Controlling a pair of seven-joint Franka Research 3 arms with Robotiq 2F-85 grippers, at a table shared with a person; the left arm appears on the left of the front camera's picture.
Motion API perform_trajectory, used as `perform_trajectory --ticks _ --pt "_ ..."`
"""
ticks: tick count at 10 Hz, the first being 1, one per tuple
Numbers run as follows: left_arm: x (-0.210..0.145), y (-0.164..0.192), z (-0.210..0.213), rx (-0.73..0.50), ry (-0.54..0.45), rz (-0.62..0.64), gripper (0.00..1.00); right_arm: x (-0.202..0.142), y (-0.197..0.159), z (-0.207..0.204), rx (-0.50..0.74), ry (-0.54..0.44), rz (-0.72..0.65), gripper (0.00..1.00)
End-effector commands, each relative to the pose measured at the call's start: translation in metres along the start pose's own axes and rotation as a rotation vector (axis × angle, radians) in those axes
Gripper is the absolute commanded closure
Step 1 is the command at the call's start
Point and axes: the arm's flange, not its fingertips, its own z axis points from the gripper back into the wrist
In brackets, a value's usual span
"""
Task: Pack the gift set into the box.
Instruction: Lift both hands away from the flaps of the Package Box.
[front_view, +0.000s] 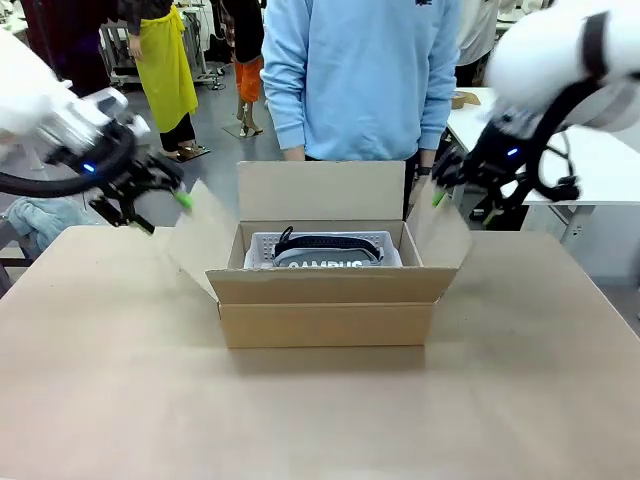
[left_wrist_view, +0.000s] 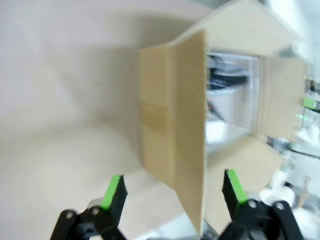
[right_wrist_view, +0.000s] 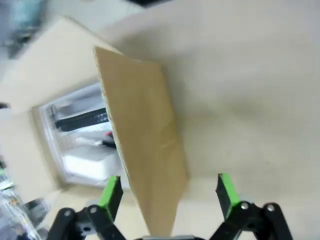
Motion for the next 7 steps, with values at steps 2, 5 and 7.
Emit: perform_trajectory --ticks 2,5,7 --pt "-0.045 0.071 0.07 -0.673 0.006 -0.116 0.0 -0.028 -0.109 0.049 0.652 0.17 0.124 0.0" --pt "-0.029 0.135 0.048 -0.955 -0.067 0.058 0.0 -0.035 -0.189 0.009 1.018 -0.009 -0.014 0.0" --pt "-0.06 0.091 0.097 -0.689 -0.14 -0.105 0.0 -0.047 -0.174 0.046 0.865 -0.04 0.028 0.0"
